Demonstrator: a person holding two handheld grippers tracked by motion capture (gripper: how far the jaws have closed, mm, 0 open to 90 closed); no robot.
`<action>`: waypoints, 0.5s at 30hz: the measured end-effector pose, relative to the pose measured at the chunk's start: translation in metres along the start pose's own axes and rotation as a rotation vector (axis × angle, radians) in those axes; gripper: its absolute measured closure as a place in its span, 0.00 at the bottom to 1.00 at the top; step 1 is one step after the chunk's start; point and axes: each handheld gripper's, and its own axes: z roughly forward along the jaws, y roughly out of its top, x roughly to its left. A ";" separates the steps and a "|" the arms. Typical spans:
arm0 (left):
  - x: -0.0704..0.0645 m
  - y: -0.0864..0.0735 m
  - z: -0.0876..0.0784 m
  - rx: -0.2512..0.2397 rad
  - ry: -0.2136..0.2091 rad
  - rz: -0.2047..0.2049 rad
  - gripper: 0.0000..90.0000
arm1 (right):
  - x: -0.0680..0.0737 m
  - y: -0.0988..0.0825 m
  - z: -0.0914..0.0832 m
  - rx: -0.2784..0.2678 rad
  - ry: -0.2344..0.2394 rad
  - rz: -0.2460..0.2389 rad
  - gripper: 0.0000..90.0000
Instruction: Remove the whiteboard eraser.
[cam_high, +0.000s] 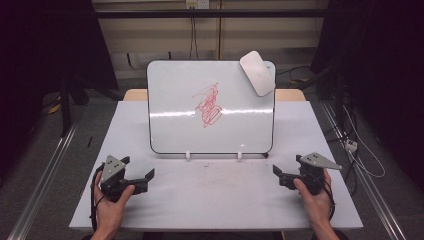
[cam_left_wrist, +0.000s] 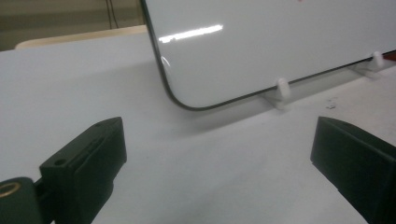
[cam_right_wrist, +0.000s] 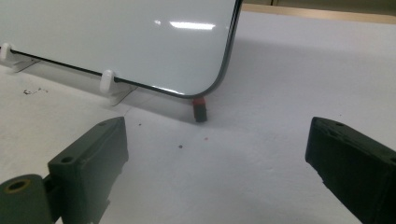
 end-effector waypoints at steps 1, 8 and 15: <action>-0.001 0.000 0.000 0.001 0.001 0.003 0.04 | 0.000 0.000 0.000 -0.002 -0.003 0.002 0.07; -0.001 0.000 -0.001 0.009 0.003 -0.003 0.05 | 0.001 0.001 0.000 -0.015 0.008 -0.013 0.05; 0.001 -0.001 -0.002 0.007 0.008 -0.022 0.05 | 0.005 0.003 0.002 -0.020 -0.019 -0.014 0.05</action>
